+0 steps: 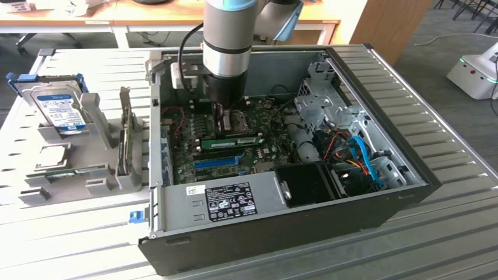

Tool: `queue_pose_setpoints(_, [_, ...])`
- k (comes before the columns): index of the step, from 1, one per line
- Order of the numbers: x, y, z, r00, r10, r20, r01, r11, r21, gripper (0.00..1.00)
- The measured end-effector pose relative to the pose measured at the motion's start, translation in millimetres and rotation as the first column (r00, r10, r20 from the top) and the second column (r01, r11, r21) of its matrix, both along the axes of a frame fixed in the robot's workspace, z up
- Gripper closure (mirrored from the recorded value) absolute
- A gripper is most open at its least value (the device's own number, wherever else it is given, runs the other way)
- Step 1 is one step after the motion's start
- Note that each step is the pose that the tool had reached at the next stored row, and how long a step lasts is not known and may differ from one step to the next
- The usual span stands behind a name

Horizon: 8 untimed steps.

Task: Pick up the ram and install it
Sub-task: 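Press down the ram until it locks into place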

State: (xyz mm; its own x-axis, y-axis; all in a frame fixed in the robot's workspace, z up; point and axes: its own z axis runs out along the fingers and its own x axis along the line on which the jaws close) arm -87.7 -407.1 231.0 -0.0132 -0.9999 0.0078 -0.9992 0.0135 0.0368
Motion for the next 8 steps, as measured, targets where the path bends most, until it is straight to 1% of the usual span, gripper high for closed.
queue_pose_setpoints(8, [0.0,0.1,-1.3,1.0,0.0,0.0003,0.0,1.0,0.0005,0.9])
